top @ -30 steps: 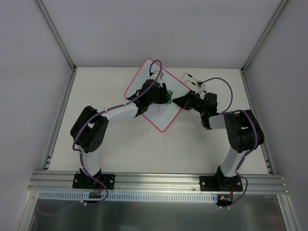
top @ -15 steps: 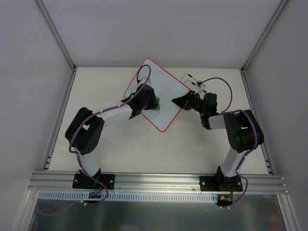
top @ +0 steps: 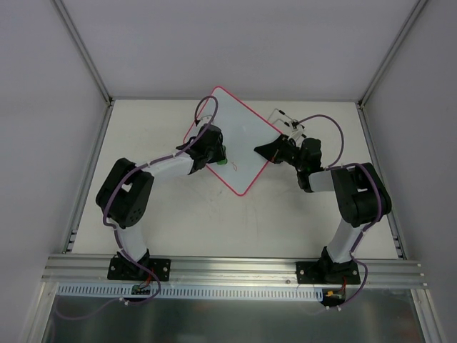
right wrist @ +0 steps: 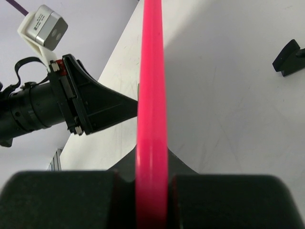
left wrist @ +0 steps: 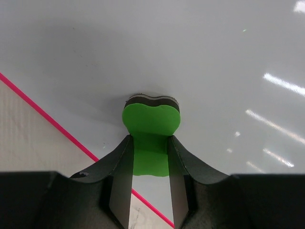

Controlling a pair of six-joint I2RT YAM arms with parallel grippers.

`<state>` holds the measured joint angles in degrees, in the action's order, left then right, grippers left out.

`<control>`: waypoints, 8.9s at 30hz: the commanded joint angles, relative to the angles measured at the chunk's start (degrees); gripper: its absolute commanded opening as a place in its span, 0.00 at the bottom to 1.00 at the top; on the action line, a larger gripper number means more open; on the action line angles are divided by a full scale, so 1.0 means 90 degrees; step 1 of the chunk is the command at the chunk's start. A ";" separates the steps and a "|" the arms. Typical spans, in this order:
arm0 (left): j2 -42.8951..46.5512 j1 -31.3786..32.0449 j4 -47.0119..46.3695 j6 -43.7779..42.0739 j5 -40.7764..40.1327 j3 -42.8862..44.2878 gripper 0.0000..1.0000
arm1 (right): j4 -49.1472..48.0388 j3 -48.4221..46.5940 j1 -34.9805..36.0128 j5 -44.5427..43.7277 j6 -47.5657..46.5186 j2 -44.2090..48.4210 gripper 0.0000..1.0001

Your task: Erase the whiteboard

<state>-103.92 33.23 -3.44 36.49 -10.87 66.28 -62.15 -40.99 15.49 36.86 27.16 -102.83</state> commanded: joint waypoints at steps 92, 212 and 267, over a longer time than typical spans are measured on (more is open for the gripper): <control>0.3752 -0.3878 0.3351 -0.1955 0.0758 -0.0587 0.99 | 0.1076 -0.1732 -0.1387 0.1821 0.0097 0.1074 0.00; 0.6166 -0.3878 0.3742 -0.2502 0.1052 -0.1847 0.99 | 0.1085 -0.2946 -0.4269 0.3561 -0.0039 -0.1485 0.80; 0.6195 -0.3225 0.5040 -0.3497 -0.0158 0.2475 0.99 | 1.1984 -0.7222 -0.4125 -0.1693 -0.4306 0.4989 0.99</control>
<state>-47.68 2.85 39.53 8.82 -7.66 81.67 41.74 -102.28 -24.73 27.62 -8.93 -58.92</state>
